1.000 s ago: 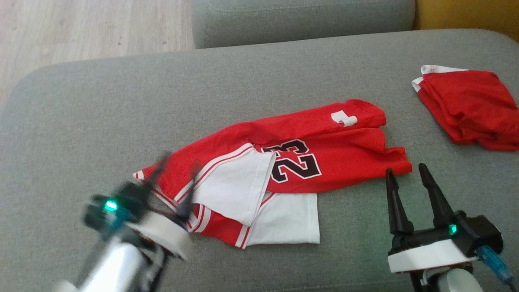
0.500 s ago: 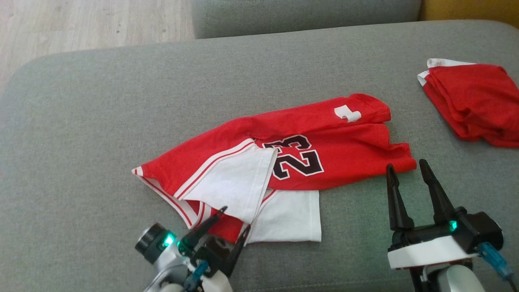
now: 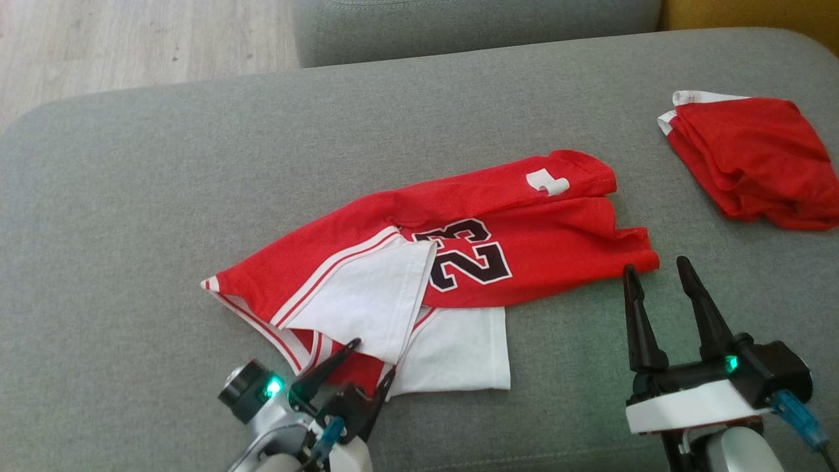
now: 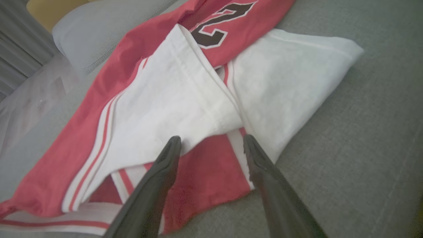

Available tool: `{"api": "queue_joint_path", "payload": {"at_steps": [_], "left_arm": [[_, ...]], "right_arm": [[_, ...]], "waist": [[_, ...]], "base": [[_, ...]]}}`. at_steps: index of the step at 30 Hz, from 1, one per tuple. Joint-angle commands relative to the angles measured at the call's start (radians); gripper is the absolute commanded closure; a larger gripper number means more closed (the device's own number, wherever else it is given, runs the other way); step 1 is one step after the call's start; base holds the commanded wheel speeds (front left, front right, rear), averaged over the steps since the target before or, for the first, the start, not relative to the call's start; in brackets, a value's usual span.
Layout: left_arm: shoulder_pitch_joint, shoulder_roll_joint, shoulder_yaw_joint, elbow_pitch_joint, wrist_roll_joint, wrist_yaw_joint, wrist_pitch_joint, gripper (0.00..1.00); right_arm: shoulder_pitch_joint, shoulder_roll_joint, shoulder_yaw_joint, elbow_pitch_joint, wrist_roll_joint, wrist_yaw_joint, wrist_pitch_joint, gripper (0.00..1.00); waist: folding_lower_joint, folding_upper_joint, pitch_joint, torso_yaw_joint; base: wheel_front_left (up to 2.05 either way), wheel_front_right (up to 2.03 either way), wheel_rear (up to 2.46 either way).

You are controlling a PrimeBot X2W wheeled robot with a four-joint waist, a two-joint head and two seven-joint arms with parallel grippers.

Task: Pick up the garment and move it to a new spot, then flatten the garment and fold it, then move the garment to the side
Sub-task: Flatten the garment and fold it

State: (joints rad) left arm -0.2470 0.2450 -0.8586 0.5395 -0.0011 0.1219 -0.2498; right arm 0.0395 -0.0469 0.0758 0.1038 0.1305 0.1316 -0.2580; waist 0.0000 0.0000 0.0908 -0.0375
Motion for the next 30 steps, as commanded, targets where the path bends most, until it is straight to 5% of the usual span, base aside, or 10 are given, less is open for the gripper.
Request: {"api": "queue_joint_path", "payload": {"at_steps": [1,10,11,12,13,21,30], "left_arm": [[-0.06,0.006,0.03,-0.024,0.008,0.003,-0.012,0.0],[-0.086,-0.004,0.039,-0.028,-0.012,0.009,-0.012,0.0],[-0.089,-0.005,0.035,-0.037,-0.013,0.005,-0.012,0.51],[-0.089,-0.004,0.034,-0.04,-0.013,0.005,-0.012,0.88],[-0.088,-0.003,0.031,-0.042,-0.013,0.002,-0.012,1.0],[-0.086,0.007,0.028,-0.068,-0.017,0.005,-0.012,1.0],[-0.077,0.074,0.125,-0.273,-0.039,0.081,-0.012,1.0]], "right_arm": [[-0.041,-0.008,0.02,-0.031,-0.003,-0.001,-0.004,0.0],[-0.045,-0.007,0.028,-0.031,-0.001,-0.001,-0.004,0.0],[-0.047,-0.007,0.027,-0.031,-0.002,-0.001,-0.004,0.0],[-0.046,-0.007,0.026,-0.031,-0.002,-0.001,-0.004,0.0],[-0.046,-0.007,0.025,-0.031,-0.002,-0.001,-0.004,0.0],[-0.046,-0.007,0.022,-0.026,-0.003,-0.001,-0.004,0.0],[-0.114,-0.009,0.019,0.041,-0.011,-0.001,-0.004,0.0]], "waist": [[0.0,0.0,-0.001,0.0],[0.0,0.0,0.005,-0.007],[0.0,0.0,0.007,-0.009],[0.0,0.0,0.008,-0.01],[0.0,0.0,0.009,-0.011],[0.0,0.0,0.01,-0.014],[0.0,0.0,0.04,0.016]], "base": [[0.0,0.0,0.0],[0.0,0.0,0.0],[0.0,0.0,0.0],[0.0,0.0,0.0],[0.0,0.0,0.0],[0.0,0.0,0.0],[0.0,0.0,0.0]]}}
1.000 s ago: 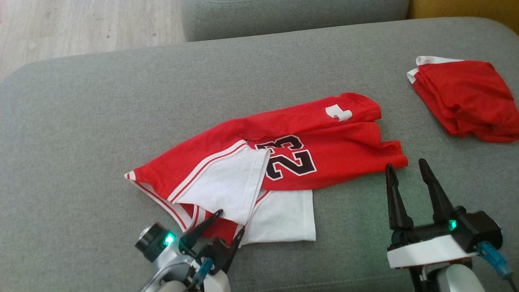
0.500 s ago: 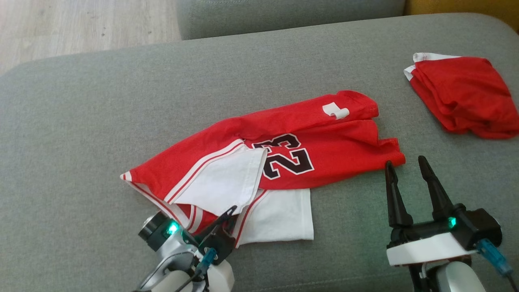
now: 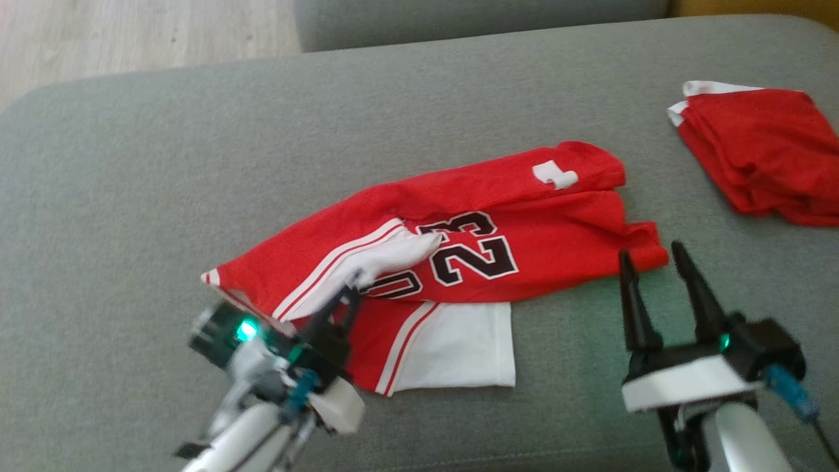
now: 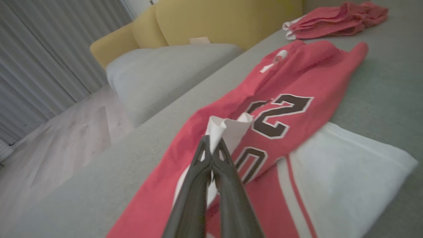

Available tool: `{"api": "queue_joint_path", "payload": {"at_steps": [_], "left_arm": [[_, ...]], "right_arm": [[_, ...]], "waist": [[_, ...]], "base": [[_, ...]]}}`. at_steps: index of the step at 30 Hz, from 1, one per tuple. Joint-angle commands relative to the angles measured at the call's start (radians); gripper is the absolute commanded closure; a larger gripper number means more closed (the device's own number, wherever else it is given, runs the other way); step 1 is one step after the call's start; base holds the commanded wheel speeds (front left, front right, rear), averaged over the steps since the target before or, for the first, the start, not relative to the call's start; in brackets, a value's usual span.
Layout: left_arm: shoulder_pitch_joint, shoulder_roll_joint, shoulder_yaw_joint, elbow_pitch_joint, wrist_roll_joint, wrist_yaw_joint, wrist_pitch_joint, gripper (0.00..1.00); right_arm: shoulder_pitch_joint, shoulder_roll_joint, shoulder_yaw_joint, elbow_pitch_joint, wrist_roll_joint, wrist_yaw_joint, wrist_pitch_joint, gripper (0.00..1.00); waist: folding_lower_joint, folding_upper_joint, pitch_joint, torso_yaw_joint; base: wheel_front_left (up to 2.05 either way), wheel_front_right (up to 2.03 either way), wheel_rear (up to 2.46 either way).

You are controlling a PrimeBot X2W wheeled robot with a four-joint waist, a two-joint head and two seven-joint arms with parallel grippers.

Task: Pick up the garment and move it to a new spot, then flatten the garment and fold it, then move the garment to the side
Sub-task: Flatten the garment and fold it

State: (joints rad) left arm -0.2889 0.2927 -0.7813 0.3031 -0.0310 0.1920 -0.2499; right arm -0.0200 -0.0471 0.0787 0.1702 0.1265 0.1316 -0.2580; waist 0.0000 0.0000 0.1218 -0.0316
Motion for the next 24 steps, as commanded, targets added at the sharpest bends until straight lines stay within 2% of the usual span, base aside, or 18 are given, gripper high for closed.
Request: {"api": "queue_joint_path", "payload": {"at_steps": [1,8,16,20,24], "left_arm": [[-0.037,0.037,0.063,-0.058,-0.013,0.017,-0.012,1.0],[-0.047,0.082,0.175,-0.159,-0.061,0.025,-0.012,1.0],[-0.07,0.095,0.199,-0.169,-0.026,0.011,-0.012,1.0],[-0.071,0.087,0.198,-0.166,-0.018,0.006,-0.012,1.0],[-0.076,0.079,0.198,-0.163,-0.014,0.0,-0.012,1.0]], "right_arm": [[-0.07,-0.01,0.006,-0.006,-0.007,-0.001,-0.004,0.0],[-0.213,-0.066,-0.047,0.176,-0.003,-0.001,0.001,0.0],[-0.394,-0.165,-0.092,0.361,0.034,-0.001,0.093,0.0],[-0.442,-0.193,0.014,0.402,0.207,-0.001,0.174,0.0],[-0.465,-0.28,0.128,0.394,0.407,-0.001,0.28,0.0]], "waist": [[0.0,0.0,0.015,0.017],[0.0,0.0,0.056,0.059],[0.0,0.0,0.103,0.096],[0.0,0.0,0.112,0.108],[0.0,0.0,0.122,0.122]], "base": [[0.0,0.0,0.0],[0.0,0.0,0.0],[0.0,0.0,0.0],[0.0,0.0,0.0],[0.0,0.0,0.0]]}}
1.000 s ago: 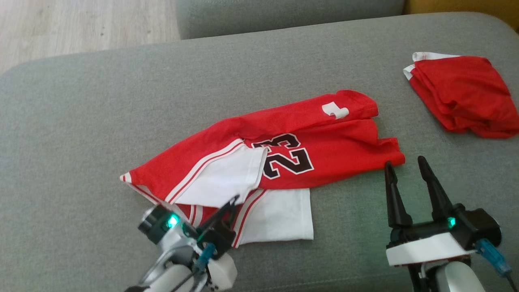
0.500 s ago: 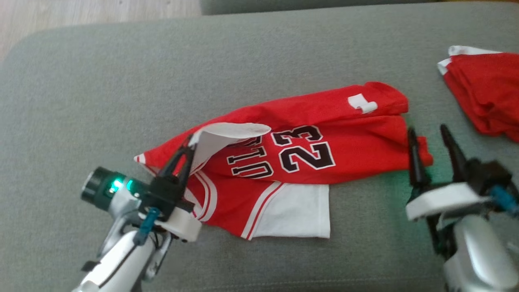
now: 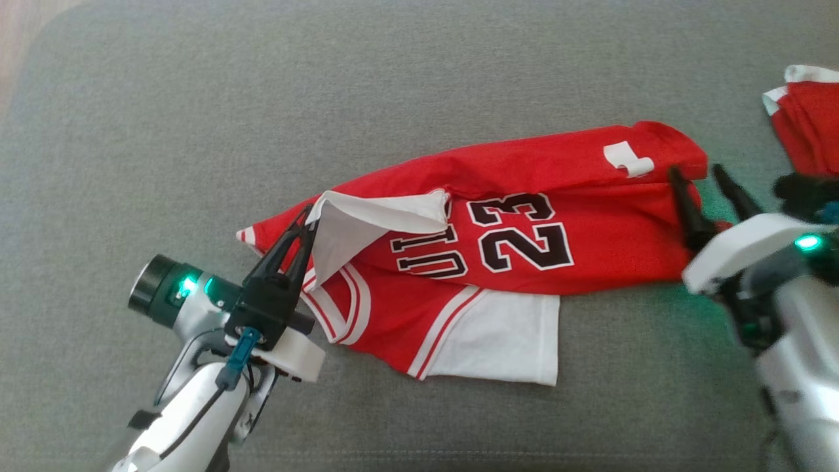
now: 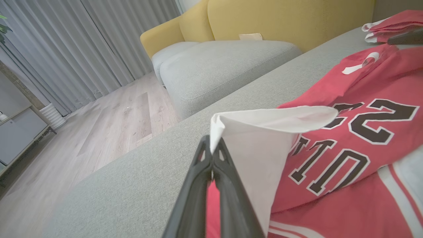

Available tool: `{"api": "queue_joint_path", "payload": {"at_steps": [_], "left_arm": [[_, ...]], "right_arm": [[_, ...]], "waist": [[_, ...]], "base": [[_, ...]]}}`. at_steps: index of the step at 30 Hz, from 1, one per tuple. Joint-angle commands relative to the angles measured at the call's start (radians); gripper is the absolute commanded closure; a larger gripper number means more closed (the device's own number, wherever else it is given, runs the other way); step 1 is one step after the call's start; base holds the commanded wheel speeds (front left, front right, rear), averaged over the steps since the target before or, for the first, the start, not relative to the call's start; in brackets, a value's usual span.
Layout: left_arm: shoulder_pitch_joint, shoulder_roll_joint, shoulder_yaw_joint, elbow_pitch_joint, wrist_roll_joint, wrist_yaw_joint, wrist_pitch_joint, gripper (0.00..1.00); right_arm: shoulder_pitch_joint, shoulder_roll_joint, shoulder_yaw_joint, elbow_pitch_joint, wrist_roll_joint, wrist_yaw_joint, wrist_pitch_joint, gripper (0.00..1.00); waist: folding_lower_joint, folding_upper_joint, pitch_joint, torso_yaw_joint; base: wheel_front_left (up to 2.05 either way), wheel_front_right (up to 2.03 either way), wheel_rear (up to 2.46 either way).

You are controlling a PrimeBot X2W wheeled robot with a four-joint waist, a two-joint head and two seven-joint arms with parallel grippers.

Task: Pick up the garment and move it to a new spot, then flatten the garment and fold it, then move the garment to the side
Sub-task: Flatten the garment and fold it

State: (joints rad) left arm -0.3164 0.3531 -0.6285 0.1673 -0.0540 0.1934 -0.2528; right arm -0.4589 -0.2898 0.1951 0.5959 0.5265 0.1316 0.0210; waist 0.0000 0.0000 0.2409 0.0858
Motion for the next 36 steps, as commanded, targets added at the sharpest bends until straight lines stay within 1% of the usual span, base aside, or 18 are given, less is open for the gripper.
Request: {"api": "queue_joint_path", "payload": {"at_steps": [1,3,5,6,7,8,13,18,26,27,28,29,30,31,32,33,34,36], "left_arm": [[-0.05,0.016,0.045,-0.027,0.011,-0.003,-0.009,1.0],[-0.054,0.013,0.044,-0.028,0.015,-0.005,-0.009,1.0],[-0.057,0.011,0.044,-0.027,0.018,-0.006,-0.009,1.0],[-0.058,0.011,0.045,-0.027,0.019,-0.007,-0.009,1.0],[-0.058,0.011,0.045,-0.027,0.019,-0.007,-0.009,1.0],[-0.059,0.011,0.047,-0.025,0.02,-0.008,-0.009,1.0],[-0.065,0.013,0.053,-0.027,0.024,-0.009,-0.009,1.0],[-0.079,0.009,0.055,-0.03,0.03,-0.011,-0.009,1.0],[-0.092,0.004,0.057,-0.028,0.033,-0.013,-0.009,1.0],[-0.094,0.003,0.056,-0.027,0.033,-0.014,-0.009,1.0],[-0.095,0.003,0.056,-0.026,0.033,-0.014,-0.009,1.0],[-0.096,0.003,0.056,-0.026,0.034,-0.015,-0.009,1.0],[-0.097,0.003,0.056,-0.026,0.034,-0.015,-0.009,1.0],[-0.098,0.003,0.056,-0.026,0.034,-0.015,-0.009,1.0],[-0.098,0.003,0.057,-0.025,0.034,-0.015,-0.009,1.0],[-0.098,0.004,0.058,-0.025,0.034,-0.015,-0.009,1.0],[-0.099,0.004,0.058,-0.025,0.033,-0.015,-0.009,1.0],[-0.099,0.005,0.06,-0.025,0.033,-0.015,-0.009,1.0]], "right_arm": [[-0.029,-0.065,0.032,-0.035,0.037,-0.001,0.014,0.0],[-0.033,-0.111,0.059,-0.042,0.085,-0.001,0.024,0.0],[-0.033,-0.144,0.085,-0.05,0.137,-0.001,0.038,0.0],[-0.032,-0.155,0.096,-0.058,0.169,-0.001,0.048,0.0],[-0.032,-0.155,0.096,-0.058,0.169,-0.001,0.048,0.0],[-0.031,-0.178,0.122,-0.078,0.23,-0.001,0.072,0.0],[-0.039,-0.234,0.162,-0.109,0.349,-0.001,0.108,0.0],[-0.06,-0.282,0.192,-0.102,0.406,-0.001,0.125,0.0],[-0.074,-0.316,0.241,-0.076,0.477,-0.001,0.162,0.0],[-0.074,-0.319,0.244,-0.07,0.482,-0.001,0.161,0.07],[-0.074,-0.322,0.248,-0.064,0.486,-0.001,0.16,0.08],[-0.075,-0.324,0.252,-0.061,0.489,-0.001,0.158,0.14],[-0.076,-0.326,0.257,-0.059,0.494,-0.001,0.155,0.29],[-0.076,-0.328,0.262,-0.059,0.499,-0.001,0.153,0.5],[-0.077,-0.328,0.269,-0.062,0.505,-0.001,0.151,0.61],[-0.077,-0.329,0.272,-0.064,0.512,-0.001,0.145,0.92],[-0.078,-0.331,0.277,-0.064,0.518,-0.001,0.143,1.0],[-0.08,-0.334,0.29,-0.068,0.527,-0.001,0.141,1.0]], "waist": [[0.0,0.0,0.005,0.009],[0.0,0.0,0.009,0.018],[0.0,0.0,0.014,0.025],[0.0,0.0,0.017,0.028],[0.0,0.0,0.017,0.028],[0.0,0.0,0.025,0.031],[0.0,0.0,0.046,0.04],[0.0,0.0,0.066,0.051],[0.0,0.0,0.08,0.059],[0.0,0.0,0.081,0.06],[0.0,0.0,0.081,0.06],[0.0,0.0,0.082,0.06],[0.0,0.0,0.082,0.06],[0.0,0.0,0.082,0.059],[0.0,0.0,0.083,0.058],[0.0,0.0,0.083,0.057],[0.0,0.0,0.084,0.057],[0.0,0.0,0.084,0.055]], "base": [[0.0,0.0,0.0],[0.0,0.0,0.0],[0.0,0.0,0.0],[0.0,0.0,0.0],[0.0,0.0,0.0],[0.0,0.0,0.0],[0.0,0.0,0.0],[0.0,0.0,0.0],[0.0,0.0,0.0],[0.0,0.0,0.0],[0.0,0.0,0.0],[0.0,0.0,0.0],[0.0,0.0,0.0],[0.0,0.0,0.0],[0.0,0.0,0.0],[0.0,0.0,0.0],[0.0,0.0,0.0],[0.0,0.0,0.0]]}}
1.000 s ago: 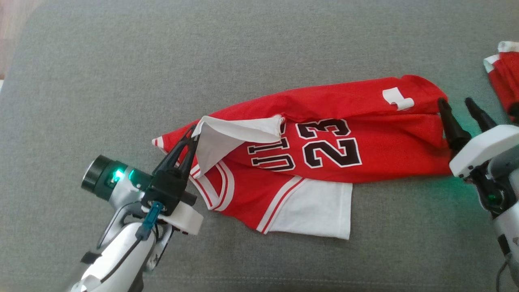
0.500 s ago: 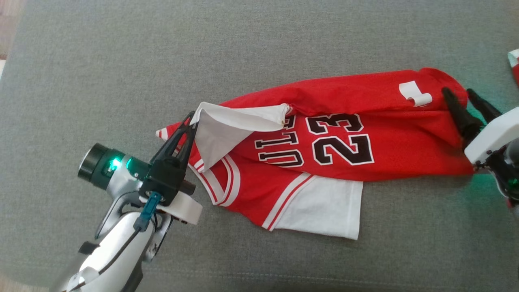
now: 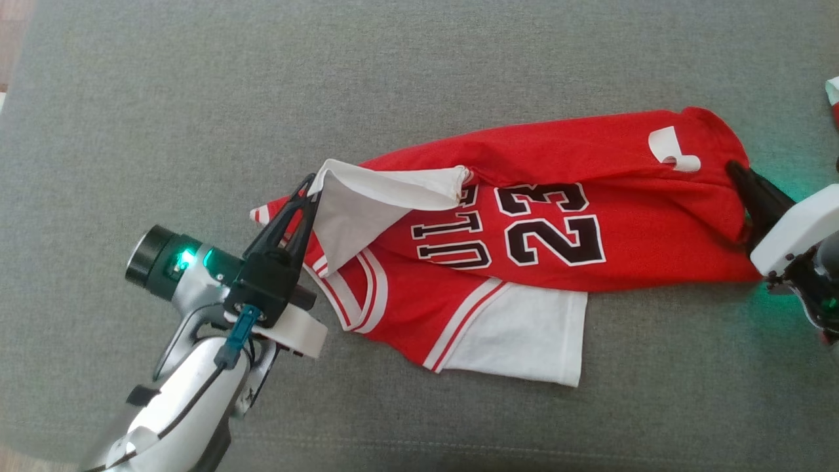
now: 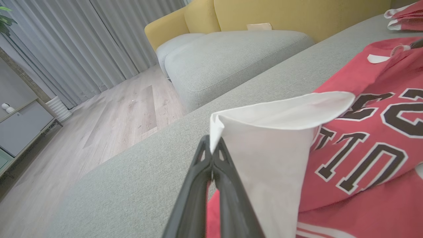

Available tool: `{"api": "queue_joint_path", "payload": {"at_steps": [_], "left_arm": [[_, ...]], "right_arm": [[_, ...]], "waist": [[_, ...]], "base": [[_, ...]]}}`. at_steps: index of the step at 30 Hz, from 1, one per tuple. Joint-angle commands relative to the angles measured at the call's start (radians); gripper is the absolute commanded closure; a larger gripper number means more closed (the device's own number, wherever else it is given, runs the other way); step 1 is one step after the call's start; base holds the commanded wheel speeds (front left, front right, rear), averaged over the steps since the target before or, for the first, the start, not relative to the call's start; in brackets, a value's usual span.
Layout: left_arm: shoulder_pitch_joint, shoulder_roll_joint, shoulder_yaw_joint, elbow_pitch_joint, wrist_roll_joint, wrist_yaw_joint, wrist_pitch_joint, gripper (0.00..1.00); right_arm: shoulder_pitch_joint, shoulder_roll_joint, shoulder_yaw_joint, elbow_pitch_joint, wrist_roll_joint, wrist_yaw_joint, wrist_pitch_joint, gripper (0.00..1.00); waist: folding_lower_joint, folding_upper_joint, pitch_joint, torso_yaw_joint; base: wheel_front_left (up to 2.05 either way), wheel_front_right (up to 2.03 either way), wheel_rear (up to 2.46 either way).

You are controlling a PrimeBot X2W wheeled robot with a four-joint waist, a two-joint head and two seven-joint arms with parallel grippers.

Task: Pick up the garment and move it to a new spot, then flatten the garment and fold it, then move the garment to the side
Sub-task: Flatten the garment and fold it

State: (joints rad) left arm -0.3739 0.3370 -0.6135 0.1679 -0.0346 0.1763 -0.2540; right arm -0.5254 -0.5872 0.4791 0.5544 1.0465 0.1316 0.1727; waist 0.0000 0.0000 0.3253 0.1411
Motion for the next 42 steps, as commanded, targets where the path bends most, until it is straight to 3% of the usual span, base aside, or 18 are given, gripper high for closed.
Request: {"api": "queue_joint_path", "payload": {"at_steps": [1,7,14,21,26,32,37,42], "left_arm": [[-0.042,0.021,0.045,-0.025,0.013,0.001,-0.008,1.0],[-0.049,0.03,0.055,-0.039,0.013,0.0,-0.008,1.0],[-0.093,0.074,0.113,-0.137,-0.011,-0.027,-0.008,1.0],[-0.238,0.135,0.203,-0.236,-0.052,-0.116,-0.008,1.0],[-0.384,0.154,0.244,-0.223,-0.097,-0.2,-0.008,1.0],[-0.66,0.171,0.216,-0.024,-0.116,-0.284,0.014,1.0],[-0.936,0.153,0.158,0.203,-0.103,-0.302,0.012,1.0],[-1.177,0.142,0.108,0.342,-0.021,-0.299,-0.007,1.0]], "right_arm": [[-0.014,-0.039,0.012,-0.029,0.012,-0.001,-0.013,1.0],[-0.014,-0.068,0.026,-0.078,0.048,-0.001,-0.07,1.0],[-0.018,-0.125,-0.007,-0.225,0.123,-0.001,-0.135,1.0],[-0.048,-0.203,-0.088,-0.354,0.16,-0.001,-0.161,1.0],[-0.126,-0.21,-0.142,-0.379,0.102,-0.001,-0.17,1.0],[-0.345,-0.109,-0.138,-0.288,0.0,-0.001,-0.07,1.0],[-0.614,0.024,-0.144,-0.101,-0.11,-0.001,-0.009,1.0],[-0.838,0.125,-0.139,0.044,-0.216,-0.001,-0.081,1.0]], "waist": [[0.0,0.0,-0.001,-0.001],[0.0,0.0,-0.027,-0.01],[0.0,0.0,-0.101,-0.032],[0.0,0.0,-0.184,-0.059],[0.0,0.0,-0.208,-0.085],[0.0,0.0,-0.131,-0.116],[0.0,0.0,0.017,-0.124],[0.0,0.0,0.137,-0.135]], "base": [[0.0,0.0,0.0],[0.0,0.0,0.0],[0.0,0.0,0.0],[0.0,0.0,0.0],[0.0,0.0,0.0],[0.0,0.0,0.0],[0.0,0.0,0.0],[0.0,0.0,0.0]]}}
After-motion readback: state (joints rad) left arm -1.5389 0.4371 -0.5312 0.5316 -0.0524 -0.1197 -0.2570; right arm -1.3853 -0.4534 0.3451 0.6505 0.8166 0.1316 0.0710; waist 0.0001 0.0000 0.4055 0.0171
